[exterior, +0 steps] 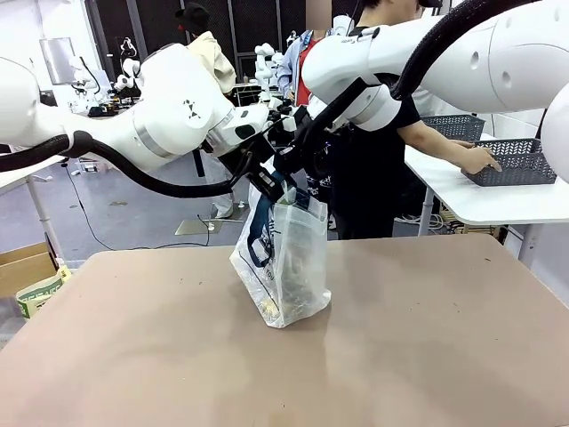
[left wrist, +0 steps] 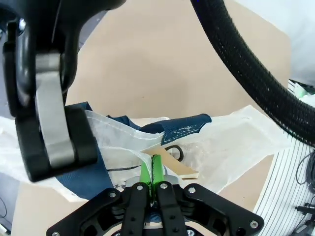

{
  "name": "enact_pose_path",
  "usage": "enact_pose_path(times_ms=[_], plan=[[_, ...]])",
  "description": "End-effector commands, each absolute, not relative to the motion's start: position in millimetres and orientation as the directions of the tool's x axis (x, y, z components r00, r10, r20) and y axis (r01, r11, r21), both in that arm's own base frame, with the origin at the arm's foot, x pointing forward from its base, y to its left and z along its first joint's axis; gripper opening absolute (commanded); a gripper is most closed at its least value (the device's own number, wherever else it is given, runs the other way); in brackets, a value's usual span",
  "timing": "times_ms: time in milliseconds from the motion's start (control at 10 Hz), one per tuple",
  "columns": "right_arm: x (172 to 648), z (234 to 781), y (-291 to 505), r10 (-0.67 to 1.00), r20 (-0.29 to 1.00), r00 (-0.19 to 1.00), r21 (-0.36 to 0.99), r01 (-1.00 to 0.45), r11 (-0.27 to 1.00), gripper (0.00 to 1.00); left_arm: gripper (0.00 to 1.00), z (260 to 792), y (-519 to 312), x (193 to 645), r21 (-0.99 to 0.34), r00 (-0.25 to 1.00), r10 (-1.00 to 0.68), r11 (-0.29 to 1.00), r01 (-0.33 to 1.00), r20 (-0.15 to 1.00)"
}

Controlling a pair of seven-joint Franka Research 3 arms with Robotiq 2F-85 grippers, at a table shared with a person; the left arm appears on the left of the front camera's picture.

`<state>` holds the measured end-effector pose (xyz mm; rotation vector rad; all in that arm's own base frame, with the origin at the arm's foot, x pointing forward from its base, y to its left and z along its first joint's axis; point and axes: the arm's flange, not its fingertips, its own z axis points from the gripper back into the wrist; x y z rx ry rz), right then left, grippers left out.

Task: Transfer purchased items from the store into the shopping bag.
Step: Move the Reusable shopping bag to the right side of the table.

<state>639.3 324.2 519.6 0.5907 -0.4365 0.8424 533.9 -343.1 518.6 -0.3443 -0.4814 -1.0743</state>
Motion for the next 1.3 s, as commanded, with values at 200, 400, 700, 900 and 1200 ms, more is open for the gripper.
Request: enact_pose_path(times_ms=[200,400,700,900,1200], plan=[[641.7,525.7,326.8,0.539,0.566,0.624,0.313,-0.768,0.559,0.00,0.00,518.3,-341.6,535.7,-0.038,0.393,-0.750,0.443,0.896,0.533],[640.2,517.5,326.4,0.550,0.569,0.612,0.323,-0.781,0.534,0.00,0.00,518.3,-341.6,535.7,-0.038,0.393,-0.750,0.443,0.896,0.533],[640.2,517.5,326.4,0.550,0.569,0.612,0.323,-0.781,0.534,0.00,0.00,518.3,-341.6,535.7,-0.038,0.393,-0.750,0.443,0.896,0.533],[640.2,517.5,326.4,0.550,0.569,0.612,0.323,-0.781,0.534,0.00,0.00,518.3,-341.6,535.7,-0.038,0.393,-0.750,0.443,0.896,0.533],[640.2,517.5,326.4,0.550,0.569,0.612,0.323,-0.781,0.534,0.00,0.00,518.3,-341.6,535.7,-0.038,0.393,-0.750,0.443,0.896,0.533]])
